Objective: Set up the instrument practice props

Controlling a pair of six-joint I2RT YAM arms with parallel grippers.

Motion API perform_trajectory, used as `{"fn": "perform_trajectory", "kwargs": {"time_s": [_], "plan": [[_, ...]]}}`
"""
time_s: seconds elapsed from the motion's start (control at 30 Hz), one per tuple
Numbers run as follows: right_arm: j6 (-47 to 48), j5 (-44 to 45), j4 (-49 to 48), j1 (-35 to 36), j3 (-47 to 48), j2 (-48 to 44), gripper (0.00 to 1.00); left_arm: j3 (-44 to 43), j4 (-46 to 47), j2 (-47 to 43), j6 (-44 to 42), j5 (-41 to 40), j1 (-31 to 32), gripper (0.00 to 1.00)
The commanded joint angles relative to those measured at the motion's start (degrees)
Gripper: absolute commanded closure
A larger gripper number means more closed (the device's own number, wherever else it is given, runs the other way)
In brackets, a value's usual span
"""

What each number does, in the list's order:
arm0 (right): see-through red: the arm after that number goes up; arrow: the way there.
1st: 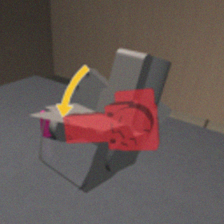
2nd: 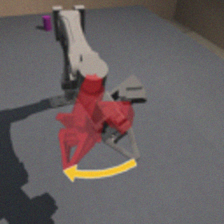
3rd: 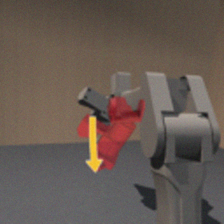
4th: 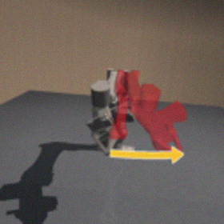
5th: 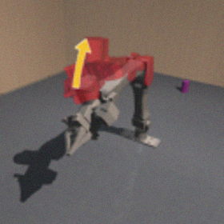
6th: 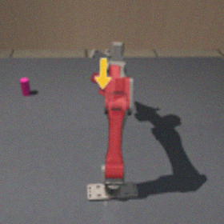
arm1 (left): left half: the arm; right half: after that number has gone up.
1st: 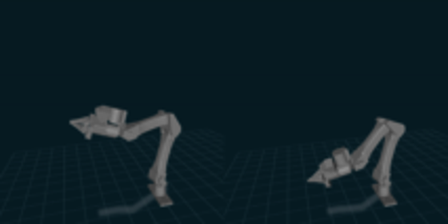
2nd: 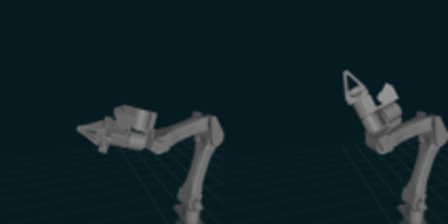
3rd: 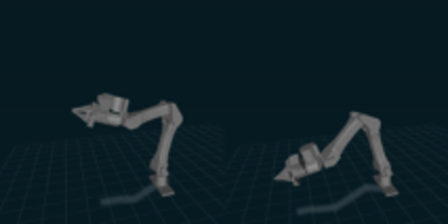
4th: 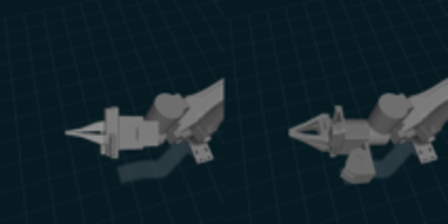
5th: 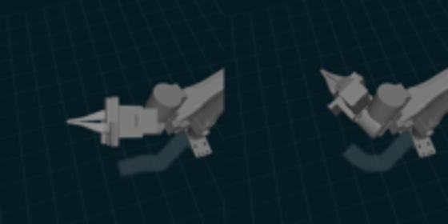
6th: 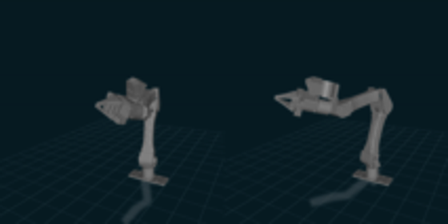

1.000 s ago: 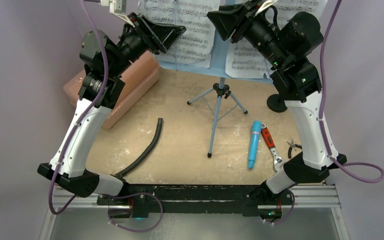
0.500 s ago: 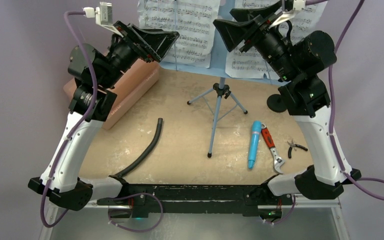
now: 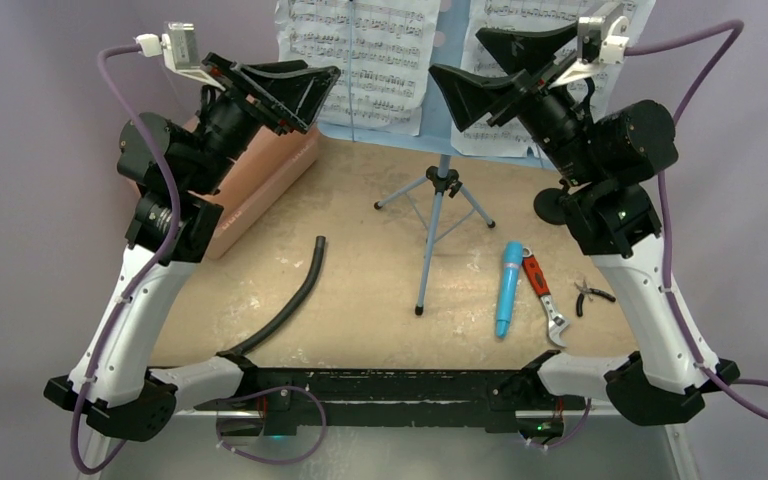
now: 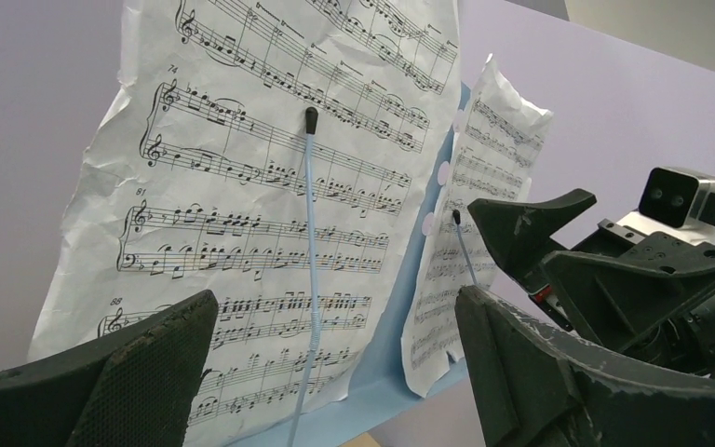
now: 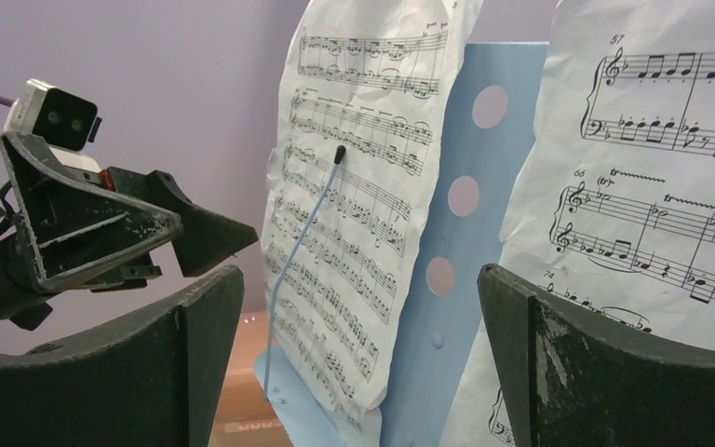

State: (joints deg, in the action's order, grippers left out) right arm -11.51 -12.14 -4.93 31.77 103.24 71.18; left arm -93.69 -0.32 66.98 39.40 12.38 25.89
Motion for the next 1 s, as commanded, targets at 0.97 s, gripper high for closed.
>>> {"fn": "perform_trajectory", "kwargs": {"time_s": [0.97], "plan": [[18.54, -34.89, 1.33, 0.14, -28.68, -17.89, 0.02, 24.95, -8.87, -17.72, -3.81, -17.52, -0.14, 0.00]]}}
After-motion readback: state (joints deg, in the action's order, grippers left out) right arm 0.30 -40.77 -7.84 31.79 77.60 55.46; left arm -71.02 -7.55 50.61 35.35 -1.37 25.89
